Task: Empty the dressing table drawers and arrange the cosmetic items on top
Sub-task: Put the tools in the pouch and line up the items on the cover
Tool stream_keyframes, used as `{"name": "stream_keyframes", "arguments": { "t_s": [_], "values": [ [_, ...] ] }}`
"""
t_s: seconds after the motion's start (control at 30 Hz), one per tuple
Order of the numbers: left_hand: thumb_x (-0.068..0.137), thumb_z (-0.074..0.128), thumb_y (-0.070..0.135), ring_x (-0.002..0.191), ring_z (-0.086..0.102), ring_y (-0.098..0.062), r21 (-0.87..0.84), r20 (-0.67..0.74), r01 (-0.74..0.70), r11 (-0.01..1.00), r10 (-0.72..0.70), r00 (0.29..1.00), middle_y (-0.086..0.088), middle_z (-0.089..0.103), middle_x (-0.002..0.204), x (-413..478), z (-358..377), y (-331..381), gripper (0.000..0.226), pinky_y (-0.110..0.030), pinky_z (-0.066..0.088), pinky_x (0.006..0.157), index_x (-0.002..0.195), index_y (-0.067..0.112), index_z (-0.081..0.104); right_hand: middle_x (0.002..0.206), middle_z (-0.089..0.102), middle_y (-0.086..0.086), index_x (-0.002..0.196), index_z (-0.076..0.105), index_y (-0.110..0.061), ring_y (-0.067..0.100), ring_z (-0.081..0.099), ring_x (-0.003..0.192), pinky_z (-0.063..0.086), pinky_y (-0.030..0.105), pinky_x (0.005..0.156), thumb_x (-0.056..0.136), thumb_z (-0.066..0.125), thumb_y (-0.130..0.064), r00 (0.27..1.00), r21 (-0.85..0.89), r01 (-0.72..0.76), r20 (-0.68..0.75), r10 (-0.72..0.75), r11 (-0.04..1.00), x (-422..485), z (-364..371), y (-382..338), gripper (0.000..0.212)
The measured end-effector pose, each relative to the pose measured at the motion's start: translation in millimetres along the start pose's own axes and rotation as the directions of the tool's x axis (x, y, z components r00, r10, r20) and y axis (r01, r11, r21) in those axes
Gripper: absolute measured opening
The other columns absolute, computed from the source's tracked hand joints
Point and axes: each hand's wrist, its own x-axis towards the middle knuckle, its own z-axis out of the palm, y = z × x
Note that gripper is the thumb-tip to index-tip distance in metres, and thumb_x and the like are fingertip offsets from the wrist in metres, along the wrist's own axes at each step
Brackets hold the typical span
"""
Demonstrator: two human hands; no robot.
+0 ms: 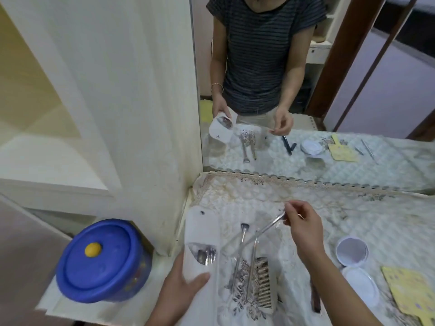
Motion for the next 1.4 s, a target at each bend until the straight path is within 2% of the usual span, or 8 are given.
{"name": "stream_keyframes", "arguments": {
  "t_s": [0.17, 0.3, 0.4, 0.6, 0.77, 0.93, 1.3, 1.4],
  "values": [
    [0.062, 0.079, 0.026, 0.103, 0.057, -0.001, -0.09, -0.083, -0.01, 0.996, 0.003, 0.997, 0.018, 0.06, 0.109, -5.6, -10.7, 6.2, 0.062, -0.009, 0.041, 0.081, 0.115, 0.033, 0.048, 0.062, 0.059, 0.001, 0.071, 0.062, -0.023, 0.015, 0.056, 0.055, 0.048, 0.025, 0.058, 0.084, 0.064, -0.012, 0.913, -0.43, -0.028, 0.356, 0.198, 0.903, -10.6, 27.5, 48.6, 0.017],
    [0.066, 0.079, 0.019, 0.087, 0.056, 0.024, -0.147, -0.049, -0.009, 0.989, 0.001, 0.999, 0.029, 0.065, 0.099, -12.7, -18.1, 12.3, 0.05, 0.002, 0.041, 0.075, 0.102, 0.04, 0.052, 0.105, 0.06, 0.006, 0.111, 0.062, -0.013, 0.023, 0.056, 0.102, 0.041, 0.028, 0.086, 0.082, 0.066, -0.02, 0.919, -0.632, 0.133, 0.367, 0.145, 0.763, -22.4, 51.5, 66.3, 0.03],
    [0.053, 0.08, 0.03, 0.091, 0.059, 0.019, -0.197, 0.035, -0.01, 0.98, 0.017, 0.999, 0.035, 0.066, 0.101, -16.3, -20.0, 14.1, 0.06, -0.003, 0.045, 0.076, 0.107, 0.035, 0.055, 0.117, 0.056, 0.002, 0.121, 0.056, -0.015, 0.02, 0.053, 0.108, 0.043, 0.027, 0.089, 0.083, 0.066, -0.027, 0.921, -0.488, 0.199, 0.389, 0.007, 0.85, -28.3, 64.9, 42.1, 0.041],
    [0.052, 0.079, 0.034, 0.104, 0.059, 0.01, -0.225, 0.196, -0.015, 0.974, 0.061, 0.979, 0.023, 0.067, 0.111, -16.7, -11.7, 25.0, 0.069, -0.006, 0.043, 0.079, 0.117, 0.027, 0.056, 0.107, 0.067, 0.001, 0.107, 0.061, -0.018, 0.017, 0.063, 0.095, 0.05, 0.024, 0.076, 0.085, 0.063, -0.022, 0.771, -0.09, -0.153, 0.613, 0.176, 0.984, -24.7, 79.1, -11.8, 0.023],
    [0.064, 0.075, 0.006, 0.08, 0.07, -0.007, -0.389, 0.151, 0.144, 0.91, -0.091, 0.984, -0.002, 0.074, 0.098, -5.8, 2.1, 35.8, 0.04, -0.016, 0.053, 0.063, 0.102, 0.012, 0.065, 0.069, 0.068, -0.008, 0.079, 0.069, -0.024, 0.005, 0.06, 0.067, 0.044, 0.016, 0.063, 0.083, 0.065, -0.013, 0.746, -0.111, 0.139, 0.665, -0.031, 0.984, -42.0, 56.8, -30.7, 0.013],
    [0.071, 0.067, 0.01, 0.108, 0.062, -0.032, -0.517, 0.303, 0.287, 0.807, -0.141, 0.943, -0.016, 0.069, 0.111, 1.7, 8.4, 54.8, 0.039, -0.047, 0.043, 0.102, 0.109, 0.003, 0.066, 0.087, 0.066, -0.024, 0.092, 0.072, -0.029, -0.005, 0.058, 0.094, 0.042, 0.008, 0.082, 0.078, 0.056, -0.034, 0.698, -0.264, 0.477, 0.693, -0.179, 0.839, -68.8, 42.3, -14.5, 0.022],
    [0.082, 0.051, 0.008, 0.069, 0.071, -0.013, -0.392, 0.465, 0.413, 0.822, -0.21, 0.86, -0.004, 0.074, 0.071, 14.8, 12.9, 50.6, 0.022, -0.023, 0.057, 0.063, 0.098, -0.005, 0.06, 0.091, 0.066, -0.013, 0.092, 0.065, -0.032, -0.003, 0.054, 0.092, 0.036, 0.002, 0.081, 0.078, 0.048, -0.032, 0.659, -0.331, 0.667, 0.68, -0.322, 0.667, -64.7, 27.7, 5.3, 0.023],
    [0.083, 0.059, 0.023, 0.079, 0.069, -0.02, -0.401, 0.452, 0.443, 0.801, -0.248, 0.857, -0.009, 0.071, 0.082, 19.5, 16.0, 46.8, 0.028, -0.029, 0.055, 0.074, 0.099, 0.001, 0.062, 0.09, 0.067, -0.012, 0.09, 0.063, -0.034, -0.003, 0.055, 0.09, 0.043, 0.006, 0.074, 0.078, 0.05, -0.029, 0.667, -0.368, 0.691, 0.656, -0.353, 0.622, -66.4, 27.5, 6.8, 0.019]
  ]
}}
